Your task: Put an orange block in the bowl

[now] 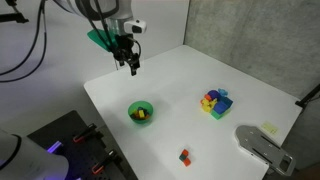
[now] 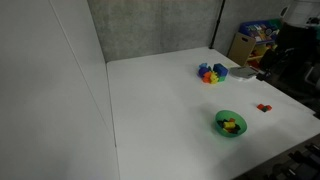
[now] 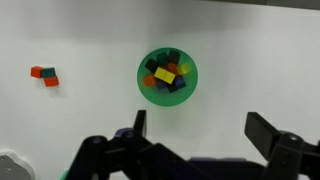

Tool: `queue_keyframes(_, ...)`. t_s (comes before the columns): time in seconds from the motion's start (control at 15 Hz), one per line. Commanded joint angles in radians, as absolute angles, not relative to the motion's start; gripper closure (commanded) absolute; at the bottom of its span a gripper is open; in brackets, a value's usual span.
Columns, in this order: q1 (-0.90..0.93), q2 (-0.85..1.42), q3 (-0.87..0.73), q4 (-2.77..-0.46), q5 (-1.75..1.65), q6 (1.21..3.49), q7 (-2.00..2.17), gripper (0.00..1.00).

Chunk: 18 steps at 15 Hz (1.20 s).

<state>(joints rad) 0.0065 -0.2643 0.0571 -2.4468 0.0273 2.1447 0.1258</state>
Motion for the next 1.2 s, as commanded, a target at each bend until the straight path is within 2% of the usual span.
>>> queue_keyframes(0.0, -0.009, -0.115, 0.012, -2.347, 0.029, 2.184, 0.048, 0.00)
queue_keyframes(0.47, -0.048, 0.126, -0.046, -2.230, -0.016, 2.325, -0.007, 0.00)
queue_keyframes(1.13, -0.145, 0.440, -0.123, -2.056, -0.013, 2.362, -0.049, 0.00)
